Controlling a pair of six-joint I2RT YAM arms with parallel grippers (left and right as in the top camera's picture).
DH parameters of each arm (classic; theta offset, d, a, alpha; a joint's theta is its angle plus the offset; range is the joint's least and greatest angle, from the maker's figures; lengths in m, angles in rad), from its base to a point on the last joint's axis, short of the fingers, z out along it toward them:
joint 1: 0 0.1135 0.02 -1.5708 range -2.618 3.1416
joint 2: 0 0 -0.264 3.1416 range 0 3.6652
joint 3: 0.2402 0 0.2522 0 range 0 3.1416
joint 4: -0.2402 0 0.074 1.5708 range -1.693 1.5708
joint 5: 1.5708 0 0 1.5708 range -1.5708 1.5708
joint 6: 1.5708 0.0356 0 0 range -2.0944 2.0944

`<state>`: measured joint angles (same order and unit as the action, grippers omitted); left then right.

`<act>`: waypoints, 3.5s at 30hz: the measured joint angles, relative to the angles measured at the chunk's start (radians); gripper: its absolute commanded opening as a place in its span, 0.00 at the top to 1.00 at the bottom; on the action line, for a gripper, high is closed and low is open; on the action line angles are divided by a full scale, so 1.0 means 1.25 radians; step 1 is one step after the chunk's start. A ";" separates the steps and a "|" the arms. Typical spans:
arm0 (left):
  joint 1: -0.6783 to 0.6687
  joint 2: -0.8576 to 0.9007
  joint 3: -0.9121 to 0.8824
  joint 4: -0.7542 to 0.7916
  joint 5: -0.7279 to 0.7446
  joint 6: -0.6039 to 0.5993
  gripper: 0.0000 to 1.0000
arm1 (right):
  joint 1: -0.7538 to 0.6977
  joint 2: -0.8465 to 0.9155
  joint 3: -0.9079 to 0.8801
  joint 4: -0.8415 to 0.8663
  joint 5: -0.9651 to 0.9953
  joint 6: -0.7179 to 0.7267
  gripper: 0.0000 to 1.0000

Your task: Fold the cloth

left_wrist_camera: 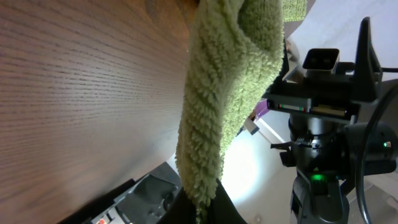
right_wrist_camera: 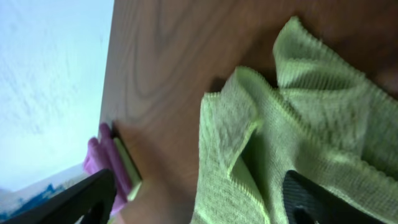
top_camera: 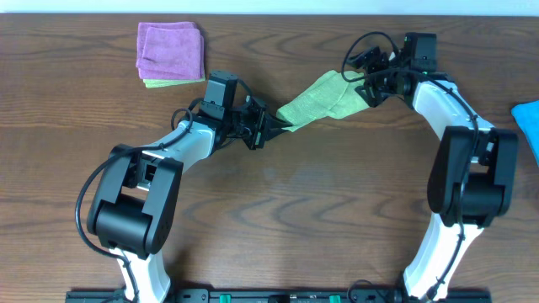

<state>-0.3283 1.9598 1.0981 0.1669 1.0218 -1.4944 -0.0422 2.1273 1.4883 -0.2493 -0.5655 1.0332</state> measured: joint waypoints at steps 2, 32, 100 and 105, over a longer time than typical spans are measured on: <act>0.000 0.000 0.000 0.000 0.000 0.002 0.94 | 0.000 0.003 -0.001 0.049 0.007 0.000 0.14; 0.000 0.000 0.000 0.000 0.000 0.002 0.94 | 0.027 0.099 -0.001 0.142 0.013 0.015 0.97; 0.238 -0.005 0.063 0.910 0.435 -0.413 0.65 | 0.181 -0.532 -0.007 -0.282 0.200 -0.501 0.98; 0.186 -0.005 0.063 0.918 0.437 -0.423 0.71 | 0.233 -0.546 -0.007 -0.434 0.190 -0.515 0.99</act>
<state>-0.0956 1.9537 1.1770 1.3144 1.5681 -2.0232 0.2489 1.4452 1.4796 -0.7918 -0.3283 0.3897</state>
